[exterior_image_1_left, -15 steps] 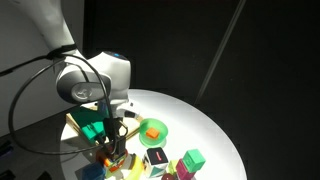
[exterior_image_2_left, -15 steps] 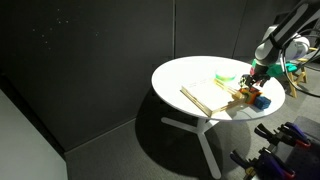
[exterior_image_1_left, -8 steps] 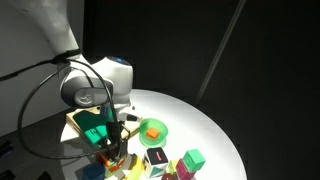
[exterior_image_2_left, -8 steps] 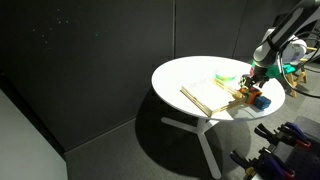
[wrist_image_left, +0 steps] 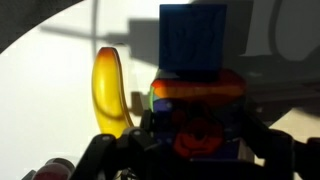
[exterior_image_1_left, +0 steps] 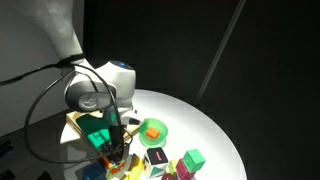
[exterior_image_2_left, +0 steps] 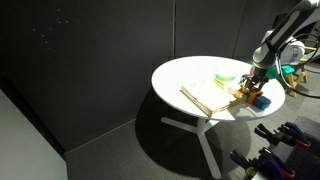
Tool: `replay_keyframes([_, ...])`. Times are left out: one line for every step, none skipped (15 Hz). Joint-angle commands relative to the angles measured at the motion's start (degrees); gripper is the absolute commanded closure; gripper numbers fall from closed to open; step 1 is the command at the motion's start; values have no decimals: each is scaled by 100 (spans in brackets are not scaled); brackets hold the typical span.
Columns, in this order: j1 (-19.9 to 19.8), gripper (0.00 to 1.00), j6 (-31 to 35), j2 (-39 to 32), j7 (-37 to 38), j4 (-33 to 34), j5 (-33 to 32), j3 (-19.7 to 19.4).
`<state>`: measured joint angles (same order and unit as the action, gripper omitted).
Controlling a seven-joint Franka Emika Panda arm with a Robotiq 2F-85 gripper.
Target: Move the orange and white blocks onto the tray
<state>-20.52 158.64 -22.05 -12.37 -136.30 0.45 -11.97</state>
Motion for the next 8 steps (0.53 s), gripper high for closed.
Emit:
replay_keyframes([-121, 42, 45, -138, -127, 151, 74, 62])
replay_keyframes([-101, 50, 29, -134, -89, 164, 59, 42])
replay_keyframes([-77, 53, 0, -134, -41, 176, 41, 17])
replay_keyframes([-39, 54, -37, -122, 22, 174, 10, -23])
replay_keyframes([-6, 59, -105, -86, 66, 166, -28, -62])
replay_keyframes([18, 64, -121, -43, 98, 148, -53, -93])
replay_keyframes([72, 71, -176, 14, 171, 130, -110, -158])
replay_keyframes([93, 77, -214, 60, 193, 115, -130, -185])
